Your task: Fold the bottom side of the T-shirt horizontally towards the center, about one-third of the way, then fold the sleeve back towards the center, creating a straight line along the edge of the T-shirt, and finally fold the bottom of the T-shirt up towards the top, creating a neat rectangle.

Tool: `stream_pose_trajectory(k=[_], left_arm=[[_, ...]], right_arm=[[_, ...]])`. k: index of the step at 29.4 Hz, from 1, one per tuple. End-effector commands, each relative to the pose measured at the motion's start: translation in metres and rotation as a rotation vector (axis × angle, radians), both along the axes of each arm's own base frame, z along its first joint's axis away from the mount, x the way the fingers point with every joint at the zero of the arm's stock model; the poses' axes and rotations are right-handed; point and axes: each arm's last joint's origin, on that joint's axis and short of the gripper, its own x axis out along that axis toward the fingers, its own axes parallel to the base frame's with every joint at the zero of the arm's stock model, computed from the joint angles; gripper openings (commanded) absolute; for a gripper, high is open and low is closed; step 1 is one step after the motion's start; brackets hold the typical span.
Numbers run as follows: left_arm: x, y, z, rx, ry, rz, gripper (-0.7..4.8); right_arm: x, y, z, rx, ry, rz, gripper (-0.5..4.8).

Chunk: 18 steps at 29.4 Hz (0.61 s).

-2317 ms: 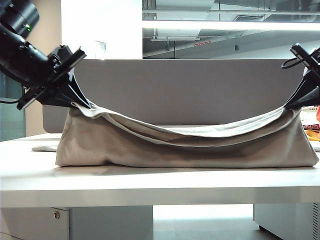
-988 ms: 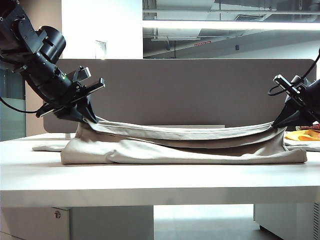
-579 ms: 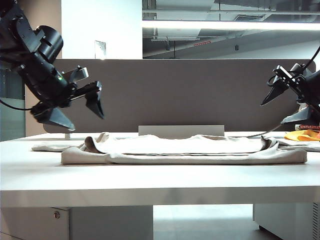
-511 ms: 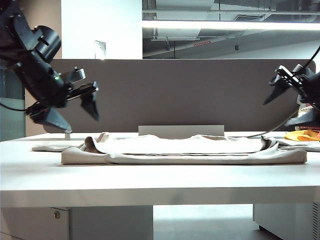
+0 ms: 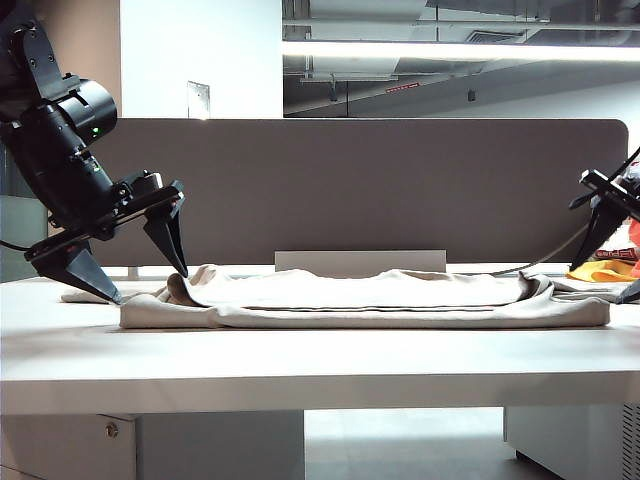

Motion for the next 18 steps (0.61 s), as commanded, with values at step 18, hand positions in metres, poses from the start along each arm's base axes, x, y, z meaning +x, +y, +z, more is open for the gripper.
stream_pose_trajectory(k=[18], left_arm=[[-0.004, -0.002, -0.006, -0.002, 0.072, -0.014, 3.17]], right_arm=[[-0.004, 0.016, -0.002, -0.063, 0.068, 0.023, 2.09]])
